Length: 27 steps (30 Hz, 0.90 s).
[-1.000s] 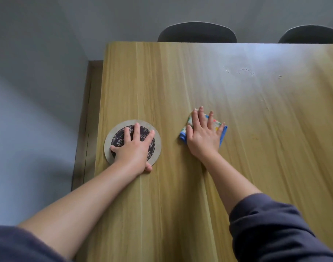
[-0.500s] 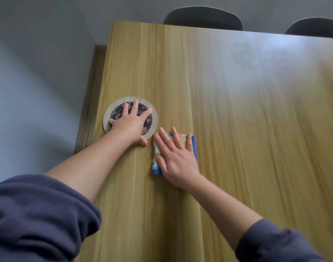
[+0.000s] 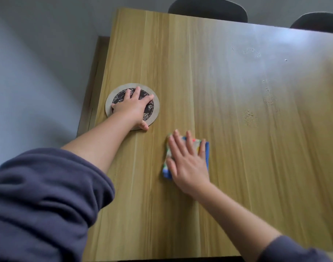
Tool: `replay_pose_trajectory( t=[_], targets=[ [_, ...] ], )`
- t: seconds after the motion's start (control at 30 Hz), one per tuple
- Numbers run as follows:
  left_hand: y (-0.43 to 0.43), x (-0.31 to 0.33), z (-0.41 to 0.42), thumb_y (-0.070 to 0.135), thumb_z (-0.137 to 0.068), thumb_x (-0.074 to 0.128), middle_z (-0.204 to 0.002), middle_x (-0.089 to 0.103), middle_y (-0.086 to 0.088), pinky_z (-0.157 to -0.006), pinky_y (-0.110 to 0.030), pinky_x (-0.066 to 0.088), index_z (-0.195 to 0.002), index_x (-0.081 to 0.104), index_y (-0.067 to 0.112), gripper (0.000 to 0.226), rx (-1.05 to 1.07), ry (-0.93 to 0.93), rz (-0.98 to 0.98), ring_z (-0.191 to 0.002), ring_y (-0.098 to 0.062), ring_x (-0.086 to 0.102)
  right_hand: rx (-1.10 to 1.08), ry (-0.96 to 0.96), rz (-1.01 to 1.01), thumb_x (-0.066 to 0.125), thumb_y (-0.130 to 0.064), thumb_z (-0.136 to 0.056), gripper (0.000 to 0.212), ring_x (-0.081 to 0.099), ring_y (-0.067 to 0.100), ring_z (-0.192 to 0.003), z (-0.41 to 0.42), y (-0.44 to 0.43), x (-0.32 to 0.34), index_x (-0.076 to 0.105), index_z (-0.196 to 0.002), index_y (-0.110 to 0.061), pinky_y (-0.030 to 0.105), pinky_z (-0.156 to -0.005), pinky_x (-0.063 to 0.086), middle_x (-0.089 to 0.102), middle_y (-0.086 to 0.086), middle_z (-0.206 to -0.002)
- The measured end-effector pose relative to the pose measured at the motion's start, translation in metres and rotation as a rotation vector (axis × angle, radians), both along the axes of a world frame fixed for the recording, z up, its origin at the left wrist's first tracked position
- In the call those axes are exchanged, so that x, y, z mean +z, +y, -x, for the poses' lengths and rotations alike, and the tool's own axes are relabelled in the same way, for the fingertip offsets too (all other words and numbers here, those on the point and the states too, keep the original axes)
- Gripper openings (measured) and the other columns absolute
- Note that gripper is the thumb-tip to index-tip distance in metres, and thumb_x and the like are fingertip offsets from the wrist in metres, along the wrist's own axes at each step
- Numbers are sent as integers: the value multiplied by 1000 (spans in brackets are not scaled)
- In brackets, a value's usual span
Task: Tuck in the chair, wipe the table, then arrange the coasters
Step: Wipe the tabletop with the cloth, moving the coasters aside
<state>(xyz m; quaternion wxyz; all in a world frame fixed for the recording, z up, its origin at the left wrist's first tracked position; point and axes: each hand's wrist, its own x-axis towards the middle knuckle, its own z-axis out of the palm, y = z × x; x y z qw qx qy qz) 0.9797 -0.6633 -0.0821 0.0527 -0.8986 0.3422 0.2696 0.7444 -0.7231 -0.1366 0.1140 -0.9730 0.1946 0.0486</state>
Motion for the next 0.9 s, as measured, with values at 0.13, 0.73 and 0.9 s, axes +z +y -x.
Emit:
replay_pose_trajectory(
  t=[0.13, 0.73, 0.9],
  targets=[
    [4, -5, -3, 48, -72, 78, -159, -16, 3, -101, -62, 34, -147, 4, 46, 106, -53, -26, -1, -147, -24, -9, 157, -1, -21, 33, -47, -97, 63, 2, 27, -151, 7, 24, -2, 25, -155, -24, 65, -114, 4, 15, -6, -163],
    [106, 12, 100, 50, -65, 81, -155, -28, -6, -111, -52, 30, -151, -13, 27, 130, -103, 111, -173, -144, -37, -15, 184, 41, -43, 32, -46, -99, 63, -2, 30, -151, 40, 88, 5, 22, -156, -22, 66, -113, 5, 12, -4, -164],
    [114, 9, 128, 43, -62, 85, -152, -35, -8, -112, -57, 24, -148, -21, 28, 137, -26, 92, -187, -142, -38, -20, -43, 67, -31, 27, -46, -100, 62, -9, 24, -151, 45, 58, 5, 12, -157, -26, 63, -116, -6, 3, -9, -164]
  ],
)
